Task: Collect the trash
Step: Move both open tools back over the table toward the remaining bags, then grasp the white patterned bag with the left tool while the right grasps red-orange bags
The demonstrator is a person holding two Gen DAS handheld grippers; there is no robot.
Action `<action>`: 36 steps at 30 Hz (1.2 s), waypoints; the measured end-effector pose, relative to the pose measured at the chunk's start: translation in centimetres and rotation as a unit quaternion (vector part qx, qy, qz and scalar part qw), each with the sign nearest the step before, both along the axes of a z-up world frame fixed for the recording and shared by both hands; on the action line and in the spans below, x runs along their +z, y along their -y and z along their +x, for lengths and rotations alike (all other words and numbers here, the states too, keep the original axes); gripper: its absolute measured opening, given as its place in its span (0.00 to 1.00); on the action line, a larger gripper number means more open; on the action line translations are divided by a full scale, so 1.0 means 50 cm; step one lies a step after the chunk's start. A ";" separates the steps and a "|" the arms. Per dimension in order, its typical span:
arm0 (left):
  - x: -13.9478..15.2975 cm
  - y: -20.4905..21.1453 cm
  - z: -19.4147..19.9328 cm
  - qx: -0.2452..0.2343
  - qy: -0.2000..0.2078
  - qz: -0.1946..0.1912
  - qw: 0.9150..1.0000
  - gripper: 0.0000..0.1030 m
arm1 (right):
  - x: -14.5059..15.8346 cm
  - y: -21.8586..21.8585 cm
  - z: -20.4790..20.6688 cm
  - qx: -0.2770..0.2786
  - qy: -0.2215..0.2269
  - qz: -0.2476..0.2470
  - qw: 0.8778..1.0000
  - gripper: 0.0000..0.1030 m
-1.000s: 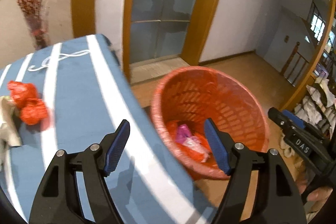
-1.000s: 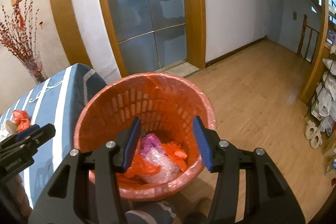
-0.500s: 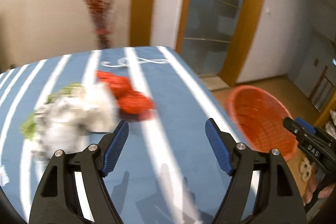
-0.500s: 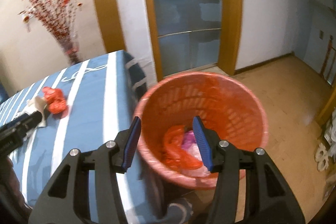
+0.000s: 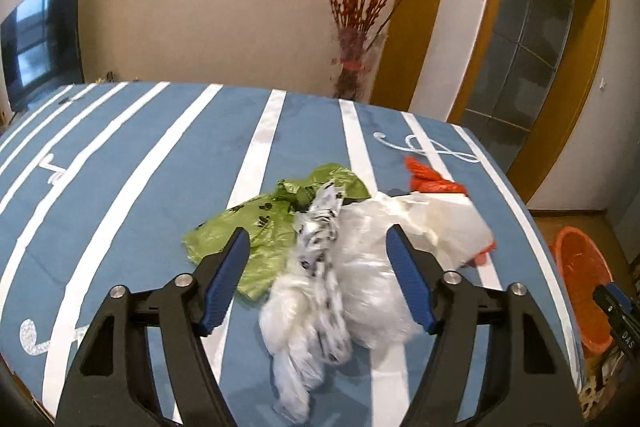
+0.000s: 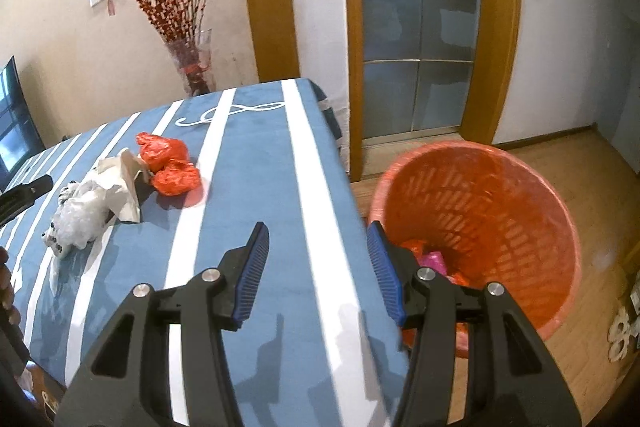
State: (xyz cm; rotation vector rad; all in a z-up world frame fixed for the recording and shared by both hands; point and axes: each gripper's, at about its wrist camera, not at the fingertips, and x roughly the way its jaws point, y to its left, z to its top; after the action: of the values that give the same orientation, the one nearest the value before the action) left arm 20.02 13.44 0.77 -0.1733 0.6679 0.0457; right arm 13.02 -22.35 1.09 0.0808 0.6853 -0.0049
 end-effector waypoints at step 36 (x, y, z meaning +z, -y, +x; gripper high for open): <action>-0.011 -0.108 0.041 0.007 -0.007 -0.015 1.000 0.17 | -0.016 -0.221 0.219 0.101 -0.027 0.023 0.994 0.46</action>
State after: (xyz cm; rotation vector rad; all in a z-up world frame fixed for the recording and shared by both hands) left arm 22.06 18.82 0.21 -0.2074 0.6810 0.0503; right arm 23.95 -11.32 0.28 0.0542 0.7454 0.2042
